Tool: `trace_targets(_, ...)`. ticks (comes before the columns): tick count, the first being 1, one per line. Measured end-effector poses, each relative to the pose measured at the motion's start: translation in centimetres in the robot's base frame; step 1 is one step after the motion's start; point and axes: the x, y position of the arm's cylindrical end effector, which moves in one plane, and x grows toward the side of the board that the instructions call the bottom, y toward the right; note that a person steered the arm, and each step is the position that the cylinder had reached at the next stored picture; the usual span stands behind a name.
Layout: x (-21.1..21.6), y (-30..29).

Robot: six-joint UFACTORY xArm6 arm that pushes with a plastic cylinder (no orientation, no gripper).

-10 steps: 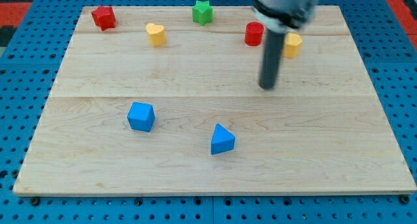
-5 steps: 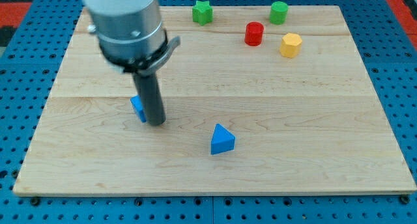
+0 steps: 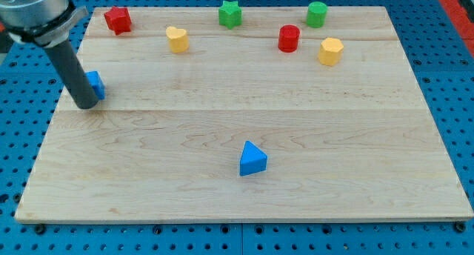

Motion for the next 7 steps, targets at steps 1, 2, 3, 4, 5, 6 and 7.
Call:
trace_targets(1,1.1,1.1)
trace_targets(2,0.9,4.9)
trace_targets(3,0.8,7.1)
trace_targets(4,0.2,14.9)
trace_targets(5,-3.6,17.1)
trace_targets(6,-6.6,15.9)
trace_targets(7,-9.7,13.9)
